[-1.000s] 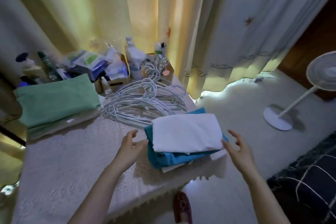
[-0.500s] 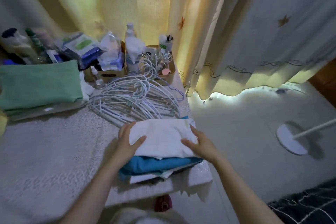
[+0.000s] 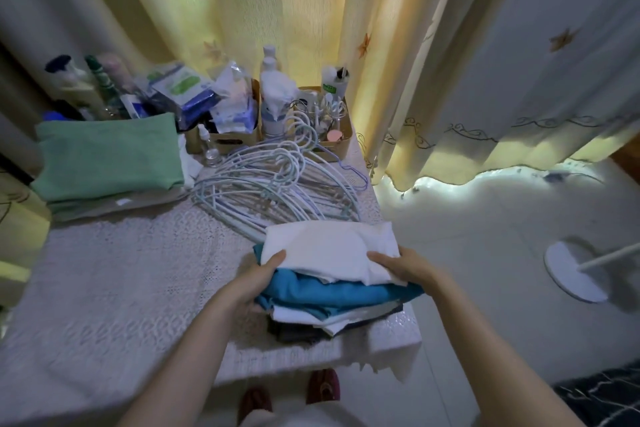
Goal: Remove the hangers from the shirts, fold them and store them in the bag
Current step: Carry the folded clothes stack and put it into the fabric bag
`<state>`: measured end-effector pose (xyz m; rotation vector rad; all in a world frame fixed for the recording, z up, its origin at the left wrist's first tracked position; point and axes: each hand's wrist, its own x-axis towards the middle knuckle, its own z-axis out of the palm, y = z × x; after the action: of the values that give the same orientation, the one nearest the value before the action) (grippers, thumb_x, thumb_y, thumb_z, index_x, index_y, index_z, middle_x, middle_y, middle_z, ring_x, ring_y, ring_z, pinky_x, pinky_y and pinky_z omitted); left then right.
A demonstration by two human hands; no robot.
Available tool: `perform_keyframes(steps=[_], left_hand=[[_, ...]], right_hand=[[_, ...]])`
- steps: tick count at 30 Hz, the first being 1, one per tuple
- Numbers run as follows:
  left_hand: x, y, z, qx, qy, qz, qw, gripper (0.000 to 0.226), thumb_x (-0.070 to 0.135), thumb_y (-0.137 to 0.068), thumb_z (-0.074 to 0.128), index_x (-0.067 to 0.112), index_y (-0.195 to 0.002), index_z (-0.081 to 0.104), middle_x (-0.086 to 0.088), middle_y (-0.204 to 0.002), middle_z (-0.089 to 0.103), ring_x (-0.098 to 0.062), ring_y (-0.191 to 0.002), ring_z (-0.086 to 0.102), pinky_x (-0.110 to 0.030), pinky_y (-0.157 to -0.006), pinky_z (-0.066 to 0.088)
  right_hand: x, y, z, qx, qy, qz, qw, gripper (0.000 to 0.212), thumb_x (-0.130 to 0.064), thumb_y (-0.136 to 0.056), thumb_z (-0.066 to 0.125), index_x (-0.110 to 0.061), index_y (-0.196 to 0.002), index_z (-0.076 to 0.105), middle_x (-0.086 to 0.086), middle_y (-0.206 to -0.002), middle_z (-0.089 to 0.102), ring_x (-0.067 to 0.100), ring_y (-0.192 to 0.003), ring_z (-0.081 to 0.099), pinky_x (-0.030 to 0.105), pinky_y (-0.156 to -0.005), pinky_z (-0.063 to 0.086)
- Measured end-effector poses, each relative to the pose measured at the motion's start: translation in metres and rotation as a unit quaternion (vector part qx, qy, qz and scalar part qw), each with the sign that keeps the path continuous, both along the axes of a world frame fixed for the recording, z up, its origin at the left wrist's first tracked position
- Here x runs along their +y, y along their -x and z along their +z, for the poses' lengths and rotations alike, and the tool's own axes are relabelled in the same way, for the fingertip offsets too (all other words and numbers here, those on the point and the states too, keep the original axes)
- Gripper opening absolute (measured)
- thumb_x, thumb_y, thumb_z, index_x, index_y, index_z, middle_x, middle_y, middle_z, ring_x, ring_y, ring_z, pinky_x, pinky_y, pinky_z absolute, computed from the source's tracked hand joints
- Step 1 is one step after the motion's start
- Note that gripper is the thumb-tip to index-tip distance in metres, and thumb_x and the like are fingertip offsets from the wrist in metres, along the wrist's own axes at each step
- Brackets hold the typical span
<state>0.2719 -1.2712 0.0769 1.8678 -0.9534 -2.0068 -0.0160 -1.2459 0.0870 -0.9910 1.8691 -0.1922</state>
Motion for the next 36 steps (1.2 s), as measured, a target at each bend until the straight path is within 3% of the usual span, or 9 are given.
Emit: perform_keyframes(steps=[4,8,12,16,19,24,27,31,36], left_hand=[[0.001,-0.002,0.005,-0.001,-0.006,-0.001,1.0,0.039,0.063,-0.086,0.049,0.026,-0.098,0.055,0.002,-0.091,0.066,-0.013,-0.074,0.063,-0.02,-0.048,0.048],[0.011,-0.002,-0.002,0.059,0.006,0.042,0.997,0.055,0.055,-0.084,0.059,0.025,-0.127,0.043,-0.006,-0.114,0.065,-0.025,-0.098,0.065,-0.033,-0.071,0.055],[0.015,0.002,-0.004,0.074,0.048,0.085,0.993,0.072,0.05,-0.082,0.064,0.02,-0.139,0.033,-0.008,-0.124,0.058,-0.027,-0.107,0.061,-0.045,-0.091,0.052],[0.011,0.005,0.003,0.071,0.098,0.092,0.988,0.071,0.053,-0.08,0.064,0.024,-0.136,0.032,-0.003,-0.116,0.056,-0.019,-0.098,0.061,-0.036,-0.076,0.053],[0.017,0.005,0.0,0.043,0.147,0.059,0.986,0.063,0.054,-0.078,0.064,0.027,-0.128,0.034,-0.004,-0.127,0.053,-0.02,-0.106,0.058,-0.042,-0.091,0.05],[0.032,0.005,-0.004,0.016,0.143,0.007,0.99,0.078,0.05,-0.084,0.06,0.023,-0.146,0.021,-0.004,-0.139,0.045,-0.023,-0.115,0.052,-0.042,-0.098,0.046],[0.025,0.006,0.001,0.01,0.145,-0.002,0.989,0.074,0.051,-0.085,0.059,0.021,-0.144,0.025,-0.004,-0.137,0.047,-0.023,-0.114,0.054,-0.045,-0.1,0.046],[0.004,0.013,0.017,0.01,0.124,0.036,0.992,0.071,0.051,-0.09,0.052,0.014,-0.145,0.028,-0.009,-0.137,0.048,-0.026,-0.114,0.056,-0.042,-0.095,0.049],[-0.008,0.013,0.026,0.017,0.09,0.037,0.995,0.064,0.053,-0.092,0.047,0.014,-0.142,0.037,-0.014,-0.133,0.056,-0.031,-0.113,0.058,-0.042,-0.093,0.05]], right_hand=[[0.005,0.001,0.009,-0.06,-0.018,-0.075,0.995,0.069,-0.064,-0.077,0.062,-0.016,-0.126,0.052,0.004,-0.118,0.057,0.02,-0.094,0.059,0.028,-0.062,0.053],[0.019,0.002,0.0,-0.119,0.016,-0.065,0.991,0.063,-0.056,-0.081,0.062,-0.016,-0.129,0.051,0.002,-0.121,0.062,0.02,-0.103,0.061,0.03,-0.088,0.05],[0.028,0.006,-0.001,-0.187,0.035,-0.092,0.977,0.055,-0.052,-0.081,0.064,-0.021,-0.125,0.052,0.002,-0.115,0.066,0.021,-0.103,0.065,0.039,-0.095,0.052],[0.028,0.011,0.007,-0.181,0.104,-0.093,0.974,0.061,-0.053,-0.079,0.066,-0.026,-0.131,0.048,-0.003,-0.119,0.064,0.017,-0.104,0.064,0.035,-0.092,0.052],[0.037,0.009,0.002,-0.16,0.147,-0.097,0.971,0.065,-0.054,-0.079,0.066,-0.027,-0.134,0.044,-0.006,-0.123,0.061,0.014,-0.106,0.062,0.033,-0.092,0.051],[0.06,0.0,-0.026,-0.177,0.094,-0.112,0.973,0.07,-0.049,-0.082,0.065,-0.026,-0.141,0.034,0.0,-0.133,0.054,0.022,-0.114,0.057,0.042,-0.102,0.046],[0.054,0.005,-0.025,-0.18,0.096,-0.126,0.971,0.066,-0.049,-0.081,0.066,-0.024,-0.137,0.042,0.0,-0.125,0.061,0.021,-0.107,0.063,0.039,-0.096,0.051],[0.033,0.012,-0.001,-0.183,0.11,-0.116,0.97,0.055,-0.054,-0.083,0.061,-0.022,-0.128,0.055,-0.012,-0.106,0.069,0.008,-0.091,0.069,0.019,-0.067,0.053],[0.014,0.015,0.013,-0.194,0.108,-0.113,0.968,0.056,-0.058,-0.081,0.061,-0.025,-0.126,0.055,-0.002,-0.115,0.068,0.018,-0.099,0.067,0.03,-0.068,0.057]])
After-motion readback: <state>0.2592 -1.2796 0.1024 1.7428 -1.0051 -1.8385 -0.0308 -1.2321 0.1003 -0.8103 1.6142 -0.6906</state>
